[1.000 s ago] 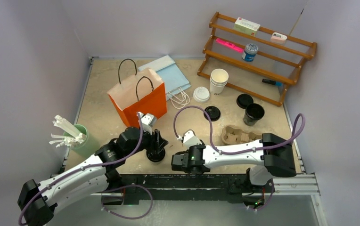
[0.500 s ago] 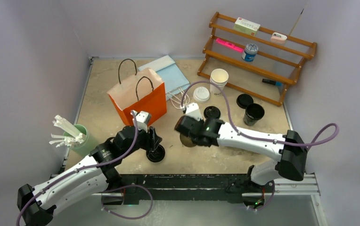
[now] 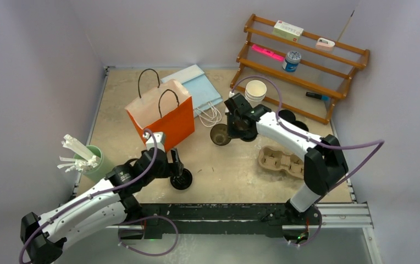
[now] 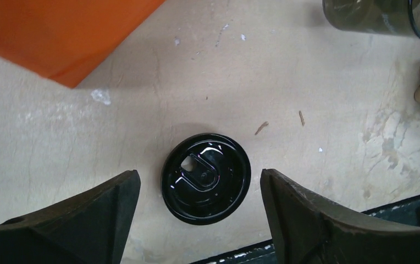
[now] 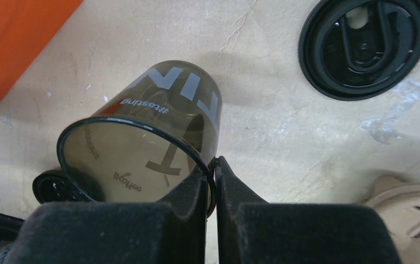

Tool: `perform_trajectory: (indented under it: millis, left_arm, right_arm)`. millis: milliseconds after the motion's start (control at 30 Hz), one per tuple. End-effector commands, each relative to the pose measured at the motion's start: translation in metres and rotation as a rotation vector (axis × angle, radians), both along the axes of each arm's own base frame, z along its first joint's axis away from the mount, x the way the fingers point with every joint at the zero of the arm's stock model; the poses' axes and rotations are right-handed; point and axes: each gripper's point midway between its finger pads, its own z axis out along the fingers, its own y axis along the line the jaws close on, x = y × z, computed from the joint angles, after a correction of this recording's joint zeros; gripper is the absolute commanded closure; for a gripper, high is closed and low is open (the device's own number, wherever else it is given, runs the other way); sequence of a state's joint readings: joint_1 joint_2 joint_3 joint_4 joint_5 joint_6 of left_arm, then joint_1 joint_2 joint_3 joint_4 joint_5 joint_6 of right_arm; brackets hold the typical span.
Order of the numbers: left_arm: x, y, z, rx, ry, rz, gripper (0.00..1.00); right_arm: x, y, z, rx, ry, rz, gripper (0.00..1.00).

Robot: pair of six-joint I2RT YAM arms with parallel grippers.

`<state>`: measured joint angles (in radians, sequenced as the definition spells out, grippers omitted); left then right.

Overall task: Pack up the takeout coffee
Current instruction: Adjust the coffee cup at the center of the board.

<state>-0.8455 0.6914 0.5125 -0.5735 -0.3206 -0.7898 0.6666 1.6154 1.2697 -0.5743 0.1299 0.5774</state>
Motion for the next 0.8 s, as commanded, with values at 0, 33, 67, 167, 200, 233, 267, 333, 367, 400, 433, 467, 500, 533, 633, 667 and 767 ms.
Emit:
perform_trajectory:
  millis: [0,33,67,167,200,233,267,333,367,400,433,467,500,533,633,667,767]
  left_arm:
    - [-0.001,0.012,0.014,-0.055,0.035,0.152,0.15]
    - [-0.003,0.016,0.01,-0.048,0.053,0.178,0.15]
    - [-0.005,0.021,0.006,-0.038,0.069,0.205,0.17]
    - [-0.011,0.031,-0.004,-0.017,0.119,0.279,0.23]
    - [-0.013,0.032,-0.007,-0.009,0.135,0.291,0.24]
    - [-0.015,0.034,-0.01,0.003,0.156,0.306,0.25]
    - [-0.017,0.035,-0.013,0.012,0.178,0.317,0.26]
    - [-0.021,0.033,-0.02,0.025,0.22,0.317,0.28]
    - [-0.023,0.031,-0.024,0.03,0.244,0.315,0.29]
    - [-0.026,0.028,-0.029,0.033,0.27,0.304,0.31]
    - [-0.028,0.025,-0.032,0.032,0.285,0.295,0.32]
    - [-0.029,0.023,-0.035,0.029,0.297,0.288,0.33]
    - [-0.03,0.021,-0.038,0.025,0.307,0.283,0.35]
    - [-0.031,0.02,-0.041,0.021,0.315,0.28,0.37]
    - [-0.032,0.016,-0.045,0.006,0.321,0.267,0.4]
    - [-0.032,0.015,-0.047,0.0,0.322,0.261,0.42]
    - [-0.032,0.011,-0.049,-0.007,0.321,0.241,0.45]
  right_arm:
    - [0.0,0.017,0.002,0.097,0.054,0.015,0.93]
    - [0.001,0.017,0.0,0.088,0.057,0.009,0.92]
    - [0.003,0.015,-0.002,0.078,0.056,0.002,0.91]
    - [0.005,0.012,-0.007,0.052,0.054,-0.007,0.87]
    - [0.006,0.011,-0.009,0.048,0.055,-0.006,0.85]
    - [0.006,0.011,-0.01,0.043,0.057,-0.005,0.83]
    - [0.006,0.011,-0.011,0.04,0.059,-0.006,0.81]
    - [0.005,0.01,-0.012,0.034,0.056,-0.002,0.69]
    - [0.005,0.009,-0.012,0.034,0.054,0.001,0.66]
    - [0.006,0.009,-0.01,0.036,0.048,0.001,0.66]
    - [0.006,0.008,-0.009,0.035,0.041,0.0,0.65]
    - [0.007,0.006,-0.004,0.036,0.028,-0.001,0.65]
    - [0.008,0.005,0.001,0.034,0.013,-0.003,0.64]
    - [0.009,0.003,0.006,0.034,-0.005,-0.004,0.62]
    - [0.008,0.001,0.025,0.055,-0.055,0.008,0.55]
    - [0.007,0.0,0.031,0.064,-0.07,0.013,0.52]
    - [0.004,-0.005,0.045,0.078,-0.115,0.019,0.51]
